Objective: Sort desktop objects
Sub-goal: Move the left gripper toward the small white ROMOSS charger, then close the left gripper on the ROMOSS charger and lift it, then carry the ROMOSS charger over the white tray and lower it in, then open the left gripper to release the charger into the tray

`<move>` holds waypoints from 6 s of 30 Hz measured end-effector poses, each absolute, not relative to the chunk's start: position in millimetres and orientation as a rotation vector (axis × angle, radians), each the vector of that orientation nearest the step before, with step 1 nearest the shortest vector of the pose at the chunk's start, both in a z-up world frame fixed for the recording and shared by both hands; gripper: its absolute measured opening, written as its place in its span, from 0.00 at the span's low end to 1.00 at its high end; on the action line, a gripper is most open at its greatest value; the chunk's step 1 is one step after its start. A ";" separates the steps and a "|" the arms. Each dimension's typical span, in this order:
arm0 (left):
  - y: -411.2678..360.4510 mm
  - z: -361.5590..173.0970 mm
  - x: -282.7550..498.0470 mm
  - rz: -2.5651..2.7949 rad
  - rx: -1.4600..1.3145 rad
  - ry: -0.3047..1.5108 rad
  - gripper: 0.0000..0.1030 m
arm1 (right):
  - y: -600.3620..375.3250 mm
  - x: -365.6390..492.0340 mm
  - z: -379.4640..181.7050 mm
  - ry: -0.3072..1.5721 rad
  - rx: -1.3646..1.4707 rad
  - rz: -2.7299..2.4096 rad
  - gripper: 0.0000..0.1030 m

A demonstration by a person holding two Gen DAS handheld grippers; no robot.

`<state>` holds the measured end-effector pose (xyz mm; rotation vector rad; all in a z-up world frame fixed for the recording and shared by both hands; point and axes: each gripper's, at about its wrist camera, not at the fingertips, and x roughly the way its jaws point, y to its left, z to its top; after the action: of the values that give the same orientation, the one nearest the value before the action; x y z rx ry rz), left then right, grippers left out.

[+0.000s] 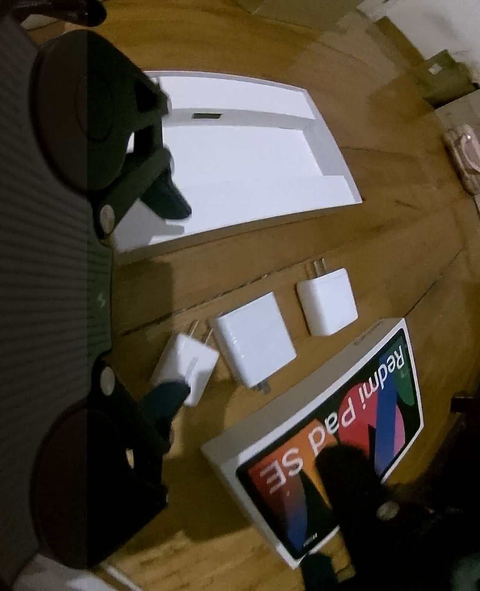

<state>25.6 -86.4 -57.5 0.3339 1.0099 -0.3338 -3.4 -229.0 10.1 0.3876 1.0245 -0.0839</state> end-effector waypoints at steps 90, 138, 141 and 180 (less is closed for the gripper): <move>-84.8 -86.0 11.6 -0.568 0.261 0.933 0.49 | -248.5 -4.2 -8.1 1.027 0.448 -0.254 0.96; 40.2 -66.7 39.3 -0.096 -0.025 1.029 0.49 | -206.6 11.9 -26.3 1.113 0.306 -0.192 0.96; 41.3 -71.6 40.2 -0.088 -0.038 1.045 0.49 | -205.6 12.6 -26.4 1.114 0.290 -0.200 0.96; 1.0 -23.9 34.7 -0.136 0.096 1.048 0.86 | -161.5 20.2 -36.5 0.959 0.122 0.082 0.78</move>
<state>34.7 1.0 -23.9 0.0957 1.0476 -0.1357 20.2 -161.5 -36.5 0.1220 0.9589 0.0817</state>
